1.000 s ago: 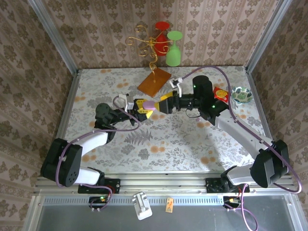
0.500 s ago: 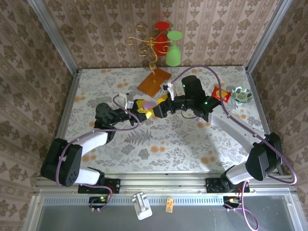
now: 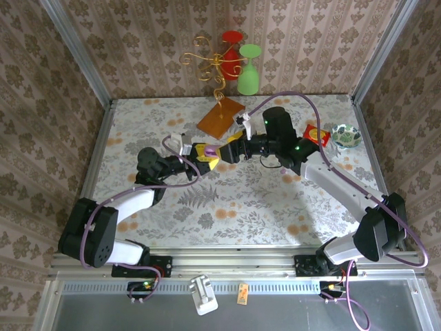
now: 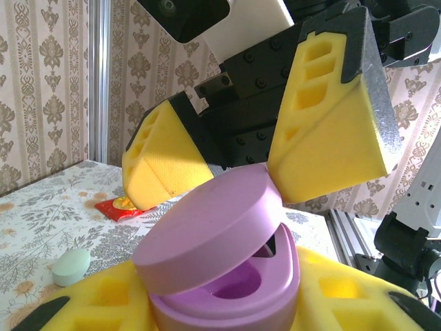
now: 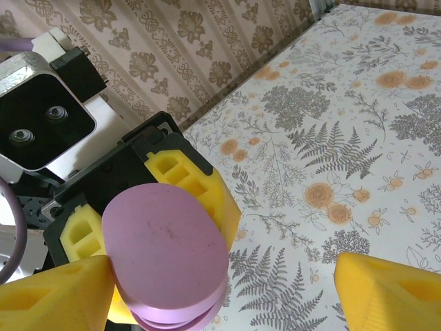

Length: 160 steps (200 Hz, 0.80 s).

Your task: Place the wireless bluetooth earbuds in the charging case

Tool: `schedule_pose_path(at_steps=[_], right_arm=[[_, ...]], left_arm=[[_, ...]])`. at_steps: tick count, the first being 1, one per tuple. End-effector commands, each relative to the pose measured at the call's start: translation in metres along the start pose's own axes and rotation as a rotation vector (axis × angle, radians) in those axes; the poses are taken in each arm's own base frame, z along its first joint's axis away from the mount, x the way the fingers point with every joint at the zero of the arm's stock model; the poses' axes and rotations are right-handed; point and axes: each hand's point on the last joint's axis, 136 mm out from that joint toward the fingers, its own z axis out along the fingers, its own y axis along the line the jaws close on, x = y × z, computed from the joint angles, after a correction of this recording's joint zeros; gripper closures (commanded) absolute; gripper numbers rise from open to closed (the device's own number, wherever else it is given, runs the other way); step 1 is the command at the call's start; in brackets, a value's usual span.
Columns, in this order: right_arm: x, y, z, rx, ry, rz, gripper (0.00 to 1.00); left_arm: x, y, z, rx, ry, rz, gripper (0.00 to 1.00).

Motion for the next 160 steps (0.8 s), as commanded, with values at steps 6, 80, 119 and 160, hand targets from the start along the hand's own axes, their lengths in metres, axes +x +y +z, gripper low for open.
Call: schedule_pose_path(at_steps=[6, 80, 119, 160], right_arm=[[-0.008, -0.028, -0.004, 0.121, -0.041, 0.009, 0.19], [-0.009, -0.019, -0.004, 0.078, -0.040, -0.076, 0.33], [-0.002, -0.006, -0.006, 0.041, -0.016, -0.155, 0.32], [0.005, 0.000, -0.007, 0.014, 0.011, -0.204, 0.44]], left_arm=[[-0.018, -0.032, 0.000, 0.113, -0.026, 0.101, 0.95], [-0.019, -0.034, 0.002, 0.128, -0.027, 0.103, 0.95], [-0.021, -0.031, 0.002, 0.112, -0.033, 0.104, 0.94], [-0.022, -0.030, 0.004, 0.119, -0.033, 0.103, 0.94]])
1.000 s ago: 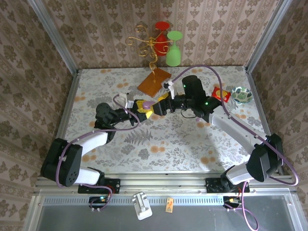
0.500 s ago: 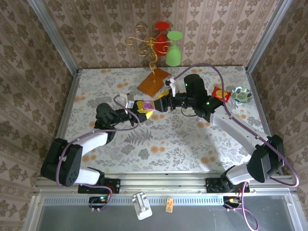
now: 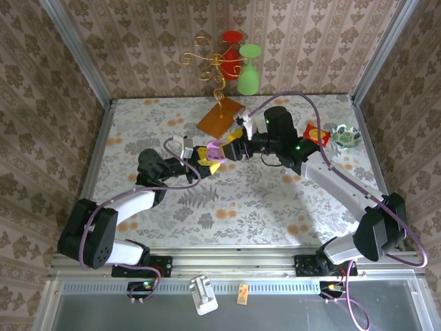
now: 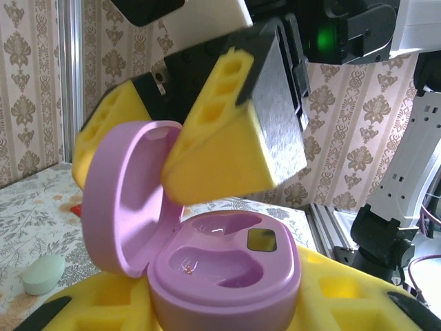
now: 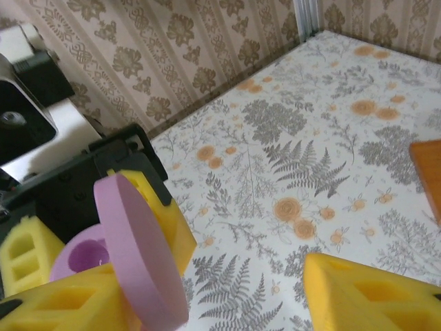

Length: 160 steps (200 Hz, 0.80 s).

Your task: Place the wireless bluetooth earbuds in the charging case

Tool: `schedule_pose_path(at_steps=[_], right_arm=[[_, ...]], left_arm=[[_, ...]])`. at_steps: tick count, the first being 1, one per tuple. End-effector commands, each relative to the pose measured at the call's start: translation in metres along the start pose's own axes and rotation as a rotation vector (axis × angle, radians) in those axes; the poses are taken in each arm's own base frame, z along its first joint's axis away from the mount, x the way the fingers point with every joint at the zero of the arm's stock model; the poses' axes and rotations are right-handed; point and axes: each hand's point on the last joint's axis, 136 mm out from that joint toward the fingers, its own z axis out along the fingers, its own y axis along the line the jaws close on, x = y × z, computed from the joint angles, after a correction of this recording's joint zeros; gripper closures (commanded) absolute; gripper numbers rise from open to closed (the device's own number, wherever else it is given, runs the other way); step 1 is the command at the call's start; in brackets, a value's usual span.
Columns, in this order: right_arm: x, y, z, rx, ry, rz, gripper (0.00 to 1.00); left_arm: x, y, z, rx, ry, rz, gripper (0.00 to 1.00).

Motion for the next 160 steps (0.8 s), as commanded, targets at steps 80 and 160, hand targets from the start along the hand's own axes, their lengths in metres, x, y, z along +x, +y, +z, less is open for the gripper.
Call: schedule_pose_path(at_steps=[80, 160], right_arm=[[0.006, 0.026, -0.008, -0.107, 0.013, -0.092, 0.94], [0.000, 0.029, -0.020, -0.047, 0.000, -0.122, 1.00]], left_arm=[[-0.016, -0.012, 0.004, 0.075, -0.027, 0.107, 0.94], [-0.010, -0.005, 0.005, 0.060, -0.026, 0.138, 0.75]])
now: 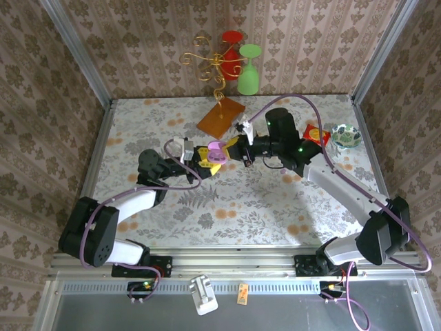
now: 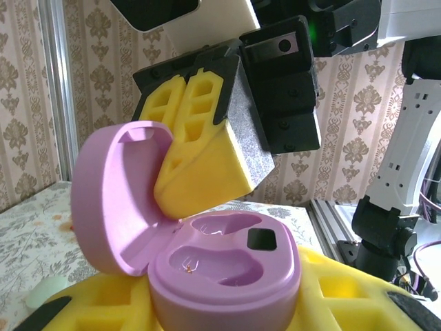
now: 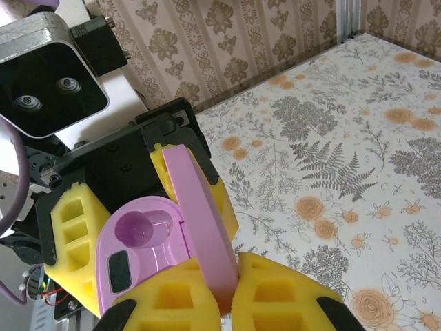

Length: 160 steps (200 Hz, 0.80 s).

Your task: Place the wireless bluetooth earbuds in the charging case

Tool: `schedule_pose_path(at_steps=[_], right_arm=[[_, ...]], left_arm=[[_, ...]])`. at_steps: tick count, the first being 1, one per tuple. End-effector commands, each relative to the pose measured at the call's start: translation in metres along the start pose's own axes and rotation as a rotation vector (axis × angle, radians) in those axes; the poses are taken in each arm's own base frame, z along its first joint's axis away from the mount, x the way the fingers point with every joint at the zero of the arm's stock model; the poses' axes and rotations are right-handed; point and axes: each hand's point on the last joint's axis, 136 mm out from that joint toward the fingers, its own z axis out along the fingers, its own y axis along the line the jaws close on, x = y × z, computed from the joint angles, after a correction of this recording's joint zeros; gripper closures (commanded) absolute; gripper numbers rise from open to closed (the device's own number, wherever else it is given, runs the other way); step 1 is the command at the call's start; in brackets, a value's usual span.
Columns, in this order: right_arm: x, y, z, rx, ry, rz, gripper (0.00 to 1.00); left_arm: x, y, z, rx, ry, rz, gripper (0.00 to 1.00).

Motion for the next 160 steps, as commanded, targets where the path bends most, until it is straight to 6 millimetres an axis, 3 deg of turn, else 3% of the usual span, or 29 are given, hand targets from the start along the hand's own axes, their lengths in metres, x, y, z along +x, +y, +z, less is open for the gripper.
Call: schedule_pose_path(at_steps=[1, 41, 96, 127, 160], right_arm=[[-0.003, 0.004, -0.011, 0.047, -0.007, -0.038, 1.00], [-0.005, -0.003, -0.010, 0.129, -0.011, -0.080, 1.00], [-0.009, -0.005, -0.009, 0.184, -0.026, -0.114, 1.00], [-0.010, -0.002, -0.007, 0.183, -0.026, -0.126, 1.00], [-0.007, 0.000, -0.005, 0.166, -0.013, -0.130, 1.00]], left_arm=[[-0.007, 0.001, 0.003, 0.021, -0.017, 0.051, 0.74], [-0.013, 0.003, 0.003, 0.011, -0.027, 0.029, 0.53], [-0.010, 0.007, 0.004, 0.002, -0.026, 0.005, 0.33], [-0.011, 0.011, 0.006, -0.002, -0.027, -0.023, 0.32], [-0.012, 0.011, 0.007, 0.005, -0.026, -0.027, 0.44]])
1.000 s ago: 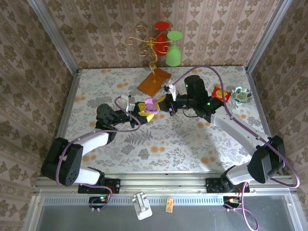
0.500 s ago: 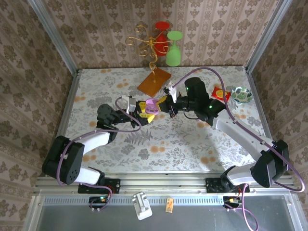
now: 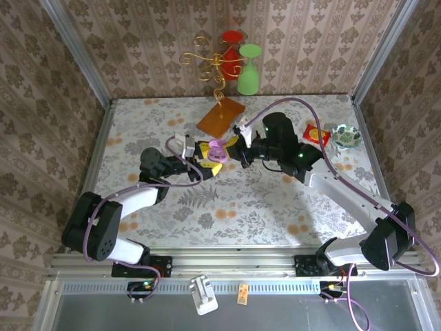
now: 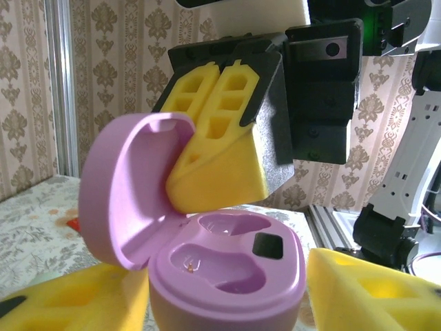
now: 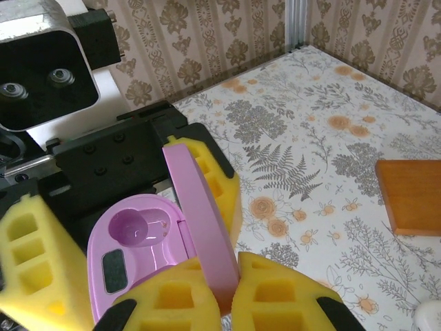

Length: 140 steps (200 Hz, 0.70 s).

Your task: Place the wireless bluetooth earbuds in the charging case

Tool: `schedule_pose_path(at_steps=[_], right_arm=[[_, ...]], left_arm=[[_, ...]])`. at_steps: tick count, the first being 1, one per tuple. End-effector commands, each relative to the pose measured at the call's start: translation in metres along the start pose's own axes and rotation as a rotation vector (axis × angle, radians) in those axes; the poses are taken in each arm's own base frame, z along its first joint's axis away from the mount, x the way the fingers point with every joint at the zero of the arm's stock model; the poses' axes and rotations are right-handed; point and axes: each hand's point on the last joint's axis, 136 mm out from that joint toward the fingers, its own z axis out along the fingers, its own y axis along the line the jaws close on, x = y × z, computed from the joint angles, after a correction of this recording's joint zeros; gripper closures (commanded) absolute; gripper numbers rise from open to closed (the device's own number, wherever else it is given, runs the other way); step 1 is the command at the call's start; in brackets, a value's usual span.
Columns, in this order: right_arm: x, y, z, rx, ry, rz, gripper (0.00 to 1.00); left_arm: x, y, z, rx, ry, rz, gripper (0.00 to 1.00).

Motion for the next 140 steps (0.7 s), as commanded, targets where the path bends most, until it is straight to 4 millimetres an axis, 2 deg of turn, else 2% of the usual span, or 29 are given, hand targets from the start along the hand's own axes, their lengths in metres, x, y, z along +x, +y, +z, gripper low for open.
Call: schedule_pose_path(at_steps=[1, 32, 81, 92, 114, 140], right_arm=[[-0.005, 0.004, -0.005, 0.006, -0.020, -0.042, 1.00], [-0.004, 0.005, -0.004, -0.003, -0.015, -0.043, 1.00], [-0.003, 0.006, -0.002, -0.015, -0.006, -0.042, 1.00], [-0.003, 0.006, -0.002, -0.013, -0.005, -0.040, 0.94], [-0.009, 0.003, -0.008, 0.012, -0.029, -0.028, 0.67], [-0.020, -0.001, -0.022, 0.034, -0.084, 0.001, 0.43]], left_arm=[[-0.013, 0.001, 0.003, 0.012, -0.021, 0.029, 0.45], [-0.013, 0.000, 0.003, 0.021, -0.019, 0.034, 0.61], [-0.014, -0.002, 0.003, 0.030, -0.017, 0.049, 0.79], [-0.013, -0.001, 0.003, 0.028, -0.017, 0.050, 0.80], [-0.010, 0.002, 0.003, 0.011, -0.018, 0.061, 0.81], [-0.007, 0.018, -0.005, -0.080, -0.033, 0.090, 0.80]])
